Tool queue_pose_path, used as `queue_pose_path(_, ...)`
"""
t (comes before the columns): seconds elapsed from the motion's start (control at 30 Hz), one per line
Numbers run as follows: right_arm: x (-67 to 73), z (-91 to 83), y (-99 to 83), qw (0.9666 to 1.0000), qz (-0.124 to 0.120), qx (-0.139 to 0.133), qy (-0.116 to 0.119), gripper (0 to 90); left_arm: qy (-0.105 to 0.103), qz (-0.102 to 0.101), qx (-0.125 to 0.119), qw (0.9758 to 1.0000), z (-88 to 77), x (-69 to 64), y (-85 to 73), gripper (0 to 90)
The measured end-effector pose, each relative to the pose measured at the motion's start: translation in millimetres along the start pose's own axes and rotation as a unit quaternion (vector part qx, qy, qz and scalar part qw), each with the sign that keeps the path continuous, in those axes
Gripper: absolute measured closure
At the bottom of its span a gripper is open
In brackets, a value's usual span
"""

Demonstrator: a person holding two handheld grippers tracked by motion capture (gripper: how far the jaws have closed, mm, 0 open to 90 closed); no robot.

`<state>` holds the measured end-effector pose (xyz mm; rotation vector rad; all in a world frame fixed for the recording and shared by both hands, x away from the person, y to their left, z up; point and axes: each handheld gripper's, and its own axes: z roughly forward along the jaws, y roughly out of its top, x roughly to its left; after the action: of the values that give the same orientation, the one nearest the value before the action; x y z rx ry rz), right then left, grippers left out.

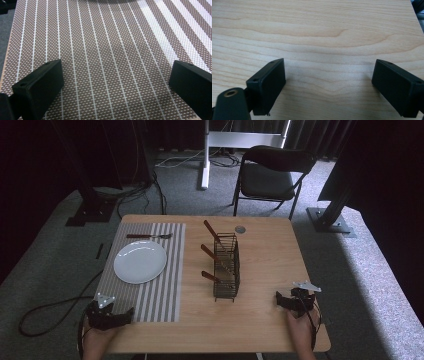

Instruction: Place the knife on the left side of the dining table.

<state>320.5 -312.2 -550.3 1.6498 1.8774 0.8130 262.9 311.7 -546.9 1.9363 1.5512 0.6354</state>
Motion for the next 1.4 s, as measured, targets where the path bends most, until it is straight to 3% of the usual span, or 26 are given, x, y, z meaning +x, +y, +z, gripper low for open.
queue_pose_path(0.4,0.0,0.0,0.1,1.0,0.0,0.0,0.0,11.1,0.004,-0.007,0.004,1.0,-5.1,1.8,-2.2,3.6)
queue_pose_path(0.93,0.0,0.0,0.0,1.0,0.0,0.0,0.0,11.1,-0.002,0.003,0.01,0.9999,-4.2,3.3,-1.2,1.5)
queue_pose_path(1.13,0.0,0.0,0.0,1.0,0.0,0.0,0.0,11.1,-0.019,0.021,0.014,0.9995,-5.2,2.7,-0.7,1.5)
queue_pose_path(1.2,0.0,0.0,0.0,1.0,0.0,0.0,0.0,11.1,-0.046,0.009,0.011,0.9988,-7.8,4.0,0.1,1.6)
queue_pose_path(1.4,0.0,0.0,0.0,1.0,0.001,0.0,0.0,11.1,-0.057,0.031,0.009,0.9978,-9.5,-5.7,5.1,1.6)
